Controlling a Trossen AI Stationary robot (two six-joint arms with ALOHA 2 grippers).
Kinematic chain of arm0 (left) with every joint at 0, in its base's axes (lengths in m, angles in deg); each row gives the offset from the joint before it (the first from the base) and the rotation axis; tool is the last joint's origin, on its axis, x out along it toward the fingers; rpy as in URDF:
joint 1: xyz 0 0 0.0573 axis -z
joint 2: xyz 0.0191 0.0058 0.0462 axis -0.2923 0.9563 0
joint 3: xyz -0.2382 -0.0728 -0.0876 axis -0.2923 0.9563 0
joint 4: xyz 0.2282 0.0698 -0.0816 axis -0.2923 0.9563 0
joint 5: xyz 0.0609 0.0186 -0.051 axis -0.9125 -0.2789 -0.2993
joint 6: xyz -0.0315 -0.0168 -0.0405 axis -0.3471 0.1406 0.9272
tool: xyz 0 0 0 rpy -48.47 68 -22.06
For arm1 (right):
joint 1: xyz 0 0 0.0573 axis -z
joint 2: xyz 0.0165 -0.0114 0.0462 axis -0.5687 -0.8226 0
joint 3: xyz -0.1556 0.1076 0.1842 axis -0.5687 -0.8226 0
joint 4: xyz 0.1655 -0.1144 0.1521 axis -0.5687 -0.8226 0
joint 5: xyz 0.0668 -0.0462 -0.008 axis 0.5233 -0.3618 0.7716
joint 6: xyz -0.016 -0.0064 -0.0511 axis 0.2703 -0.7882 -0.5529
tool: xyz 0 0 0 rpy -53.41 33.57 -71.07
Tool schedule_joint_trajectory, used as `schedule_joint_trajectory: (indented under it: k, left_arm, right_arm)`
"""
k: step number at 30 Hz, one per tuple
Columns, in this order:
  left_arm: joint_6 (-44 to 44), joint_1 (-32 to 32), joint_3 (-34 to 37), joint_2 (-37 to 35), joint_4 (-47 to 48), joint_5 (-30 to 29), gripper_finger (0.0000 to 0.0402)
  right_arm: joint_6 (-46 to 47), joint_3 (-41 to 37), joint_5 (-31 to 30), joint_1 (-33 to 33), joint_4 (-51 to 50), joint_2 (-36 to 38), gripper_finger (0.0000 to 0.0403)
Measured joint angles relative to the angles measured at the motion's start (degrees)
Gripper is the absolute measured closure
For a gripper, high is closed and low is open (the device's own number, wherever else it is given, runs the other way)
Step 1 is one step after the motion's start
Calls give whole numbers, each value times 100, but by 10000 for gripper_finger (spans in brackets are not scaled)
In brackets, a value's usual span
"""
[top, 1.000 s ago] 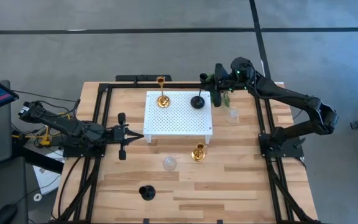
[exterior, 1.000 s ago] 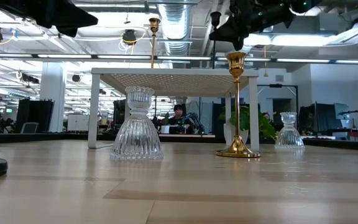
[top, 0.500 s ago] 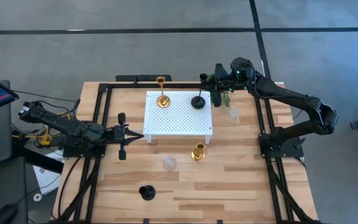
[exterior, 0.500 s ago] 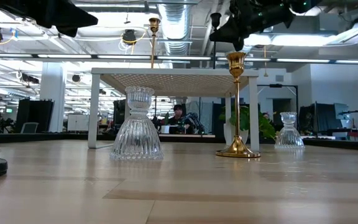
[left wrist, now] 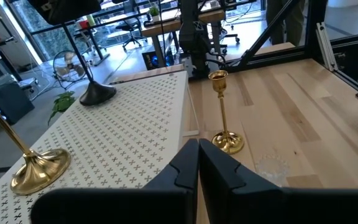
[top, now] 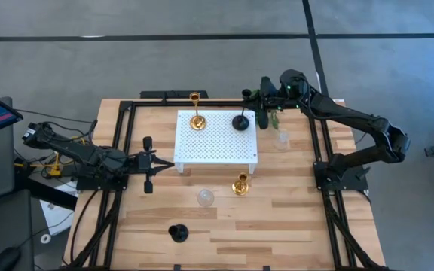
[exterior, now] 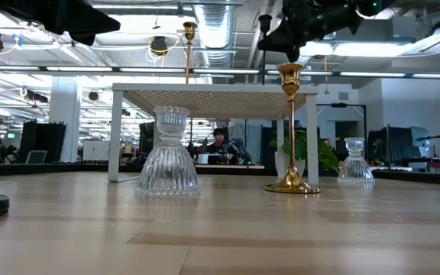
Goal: Pick & Place candle stick holders
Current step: Put the bottom black candle holder on the shelf
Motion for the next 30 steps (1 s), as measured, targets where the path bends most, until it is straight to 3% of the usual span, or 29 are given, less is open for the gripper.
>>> schedule_joint_trajectory:
  k: [19, 30]
  left_arm:
    - [0, 0, -2, -2, 0, 0, 389]
    - [0, 0, -2, -1, 0, 0, 389]
  right_arm:
    - [27, 0, 2, -9, 116, 2, 287]
    - [30, 0, 1, -9, 111, 2, 291]
